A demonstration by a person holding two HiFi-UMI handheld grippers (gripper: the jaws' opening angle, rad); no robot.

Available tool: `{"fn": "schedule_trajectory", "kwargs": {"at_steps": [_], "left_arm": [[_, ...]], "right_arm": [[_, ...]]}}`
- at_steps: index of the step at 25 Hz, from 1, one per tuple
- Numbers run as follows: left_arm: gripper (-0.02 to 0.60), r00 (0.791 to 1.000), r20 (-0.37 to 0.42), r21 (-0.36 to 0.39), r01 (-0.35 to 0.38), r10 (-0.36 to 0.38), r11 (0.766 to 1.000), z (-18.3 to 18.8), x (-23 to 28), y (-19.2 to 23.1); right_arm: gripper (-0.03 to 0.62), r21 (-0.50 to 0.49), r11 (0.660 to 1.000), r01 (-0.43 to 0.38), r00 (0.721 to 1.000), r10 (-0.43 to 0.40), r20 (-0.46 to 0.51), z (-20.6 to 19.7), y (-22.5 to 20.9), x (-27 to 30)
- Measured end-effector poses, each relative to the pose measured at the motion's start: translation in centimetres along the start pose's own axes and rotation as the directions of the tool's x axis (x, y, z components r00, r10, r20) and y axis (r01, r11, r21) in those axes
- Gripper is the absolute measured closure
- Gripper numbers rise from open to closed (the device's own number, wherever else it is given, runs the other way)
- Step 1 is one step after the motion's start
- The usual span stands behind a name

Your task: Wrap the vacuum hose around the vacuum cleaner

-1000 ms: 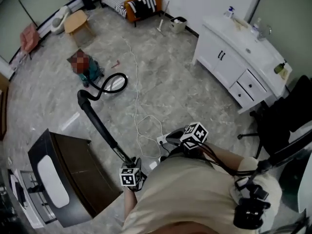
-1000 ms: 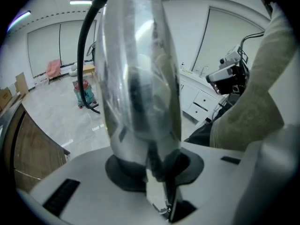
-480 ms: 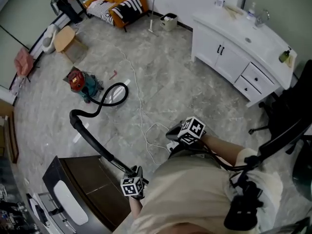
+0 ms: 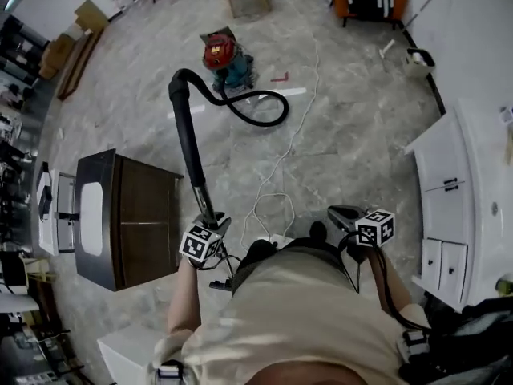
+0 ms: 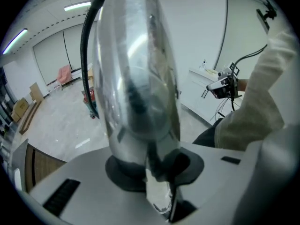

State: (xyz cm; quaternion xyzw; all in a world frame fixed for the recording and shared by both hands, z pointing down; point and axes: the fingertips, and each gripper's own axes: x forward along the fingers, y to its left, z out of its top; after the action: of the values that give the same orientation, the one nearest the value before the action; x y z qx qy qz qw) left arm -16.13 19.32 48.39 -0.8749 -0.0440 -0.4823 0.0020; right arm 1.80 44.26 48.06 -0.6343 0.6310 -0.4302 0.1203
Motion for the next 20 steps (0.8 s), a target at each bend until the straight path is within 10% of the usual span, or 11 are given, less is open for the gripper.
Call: {"fn": "schedule_trajectory", "kwargs": {"at_steps": [20], "left_arm": [[0.483,0.996,0.053,-0.135,-0.061,0.069,0.989,10.7,3.3,7.9]], "right_arm": [[0.589,0.032,0.999,0.04,0.999,-0.04,0.005,12.1,-9.1,-0.2]]}}
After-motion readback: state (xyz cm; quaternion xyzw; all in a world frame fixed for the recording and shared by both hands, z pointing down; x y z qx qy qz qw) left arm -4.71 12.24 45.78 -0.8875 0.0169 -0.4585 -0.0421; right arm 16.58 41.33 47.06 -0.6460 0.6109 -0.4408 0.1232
